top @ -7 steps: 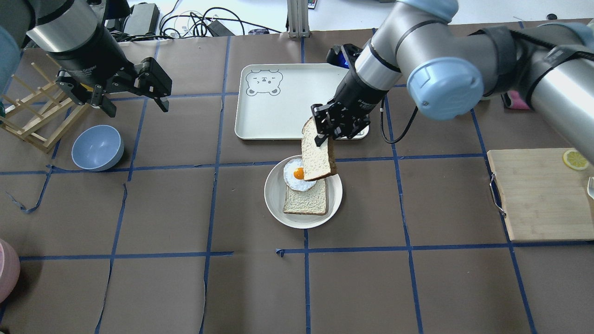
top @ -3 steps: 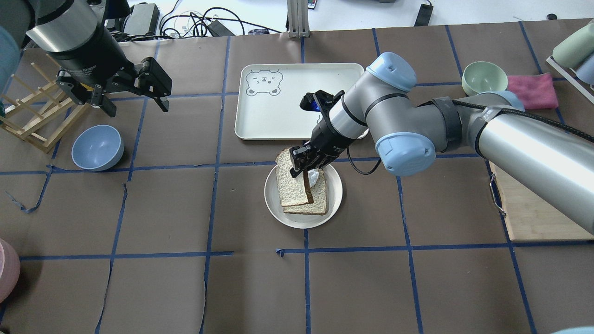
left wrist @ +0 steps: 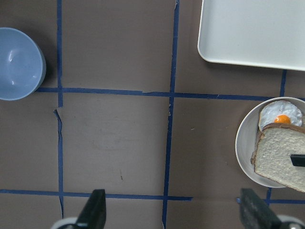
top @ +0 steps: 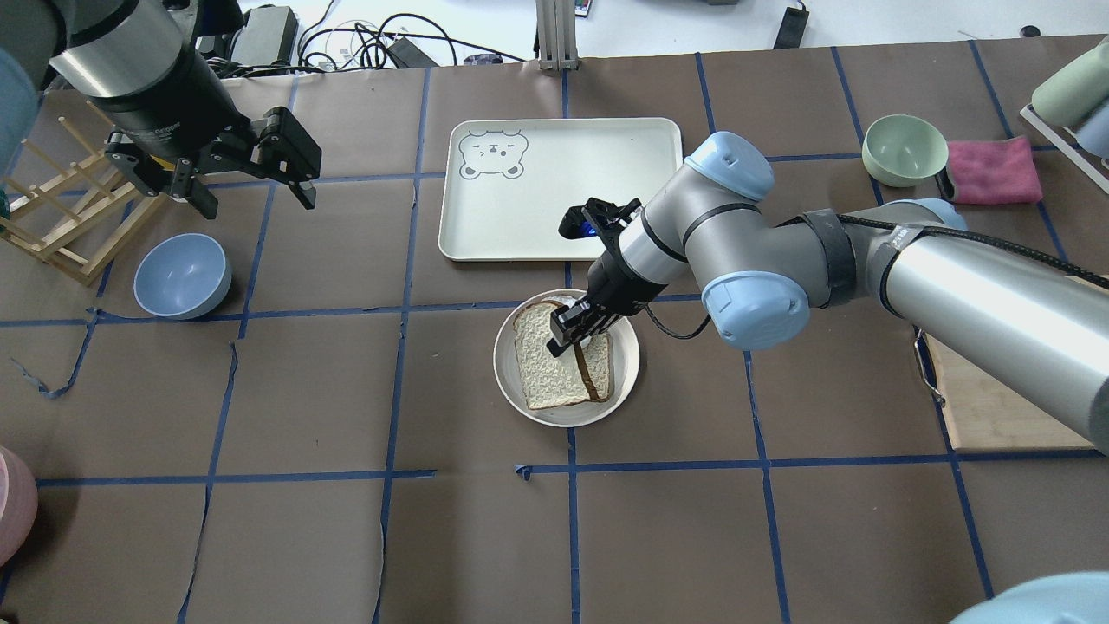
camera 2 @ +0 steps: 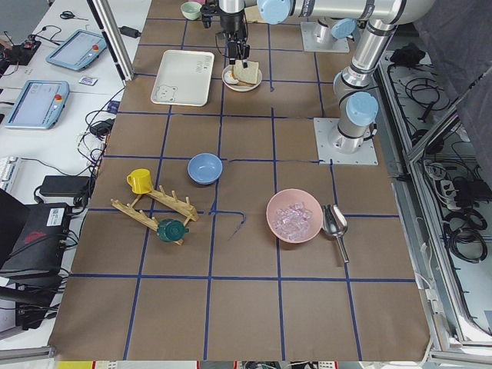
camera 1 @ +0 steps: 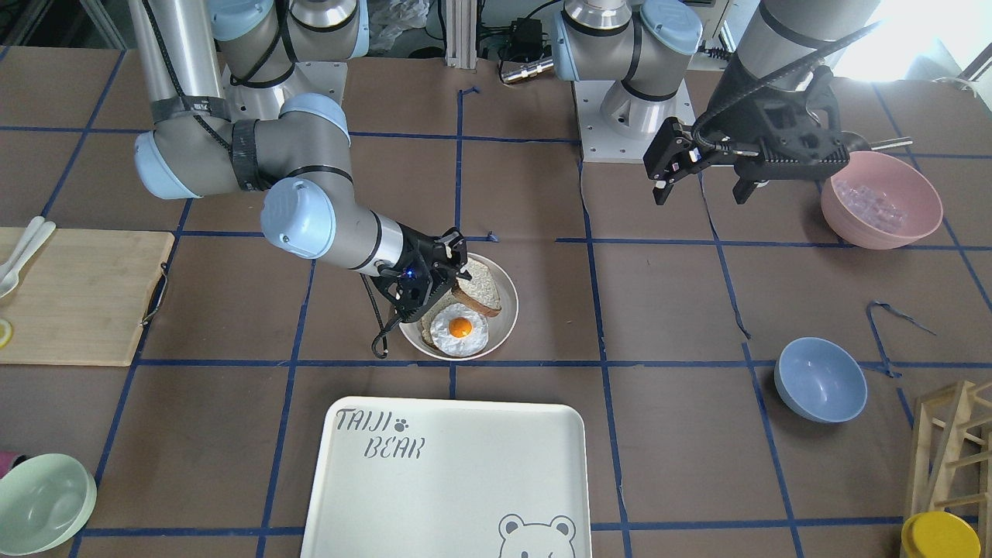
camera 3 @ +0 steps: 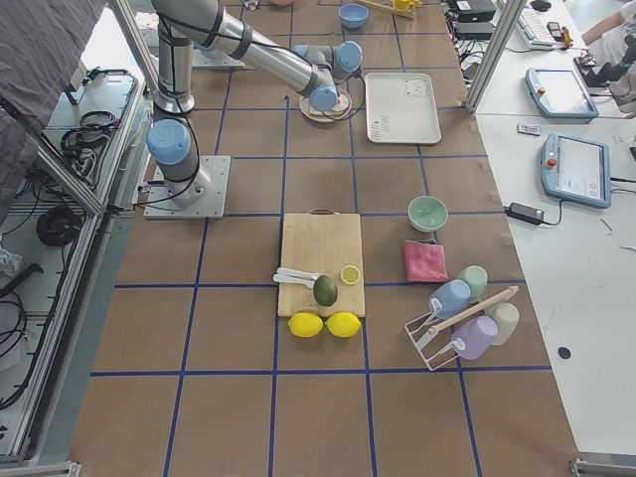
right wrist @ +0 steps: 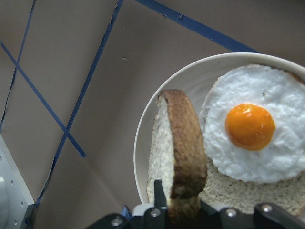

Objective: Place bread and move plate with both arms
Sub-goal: 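Lower the bread onto the egg and open the right gripper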

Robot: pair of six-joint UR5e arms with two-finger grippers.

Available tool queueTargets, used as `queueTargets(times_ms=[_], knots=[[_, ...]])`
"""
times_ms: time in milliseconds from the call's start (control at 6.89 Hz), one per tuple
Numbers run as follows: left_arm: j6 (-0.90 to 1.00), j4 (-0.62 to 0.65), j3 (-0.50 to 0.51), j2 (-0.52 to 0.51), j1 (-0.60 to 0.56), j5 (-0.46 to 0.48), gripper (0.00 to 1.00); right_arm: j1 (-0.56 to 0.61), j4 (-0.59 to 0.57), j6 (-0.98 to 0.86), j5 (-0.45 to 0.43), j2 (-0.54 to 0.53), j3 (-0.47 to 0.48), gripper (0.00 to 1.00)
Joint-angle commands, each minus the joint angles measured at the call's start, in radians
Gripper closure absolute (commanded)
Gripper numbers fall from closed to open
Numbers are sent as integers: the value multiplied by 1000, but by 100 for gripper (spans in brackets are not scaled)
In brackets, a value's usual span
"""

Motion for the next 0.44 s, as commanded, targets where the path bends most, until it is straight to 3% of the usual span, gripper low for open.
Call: queueTargets(times_ms=[0, 145, 290], knots=[[0, 0, -1, -1, 0, -2, 0, -10, -76, -42, -2, 10, 1, 76], [0, 0, -1, -1, 0, -3, 0, -11, -137, -36, -7, 17, 0, 19], [0, 0, -1, -2, 0, -5, 0, -20, -141, -1, -14, 18, -9, 0]])
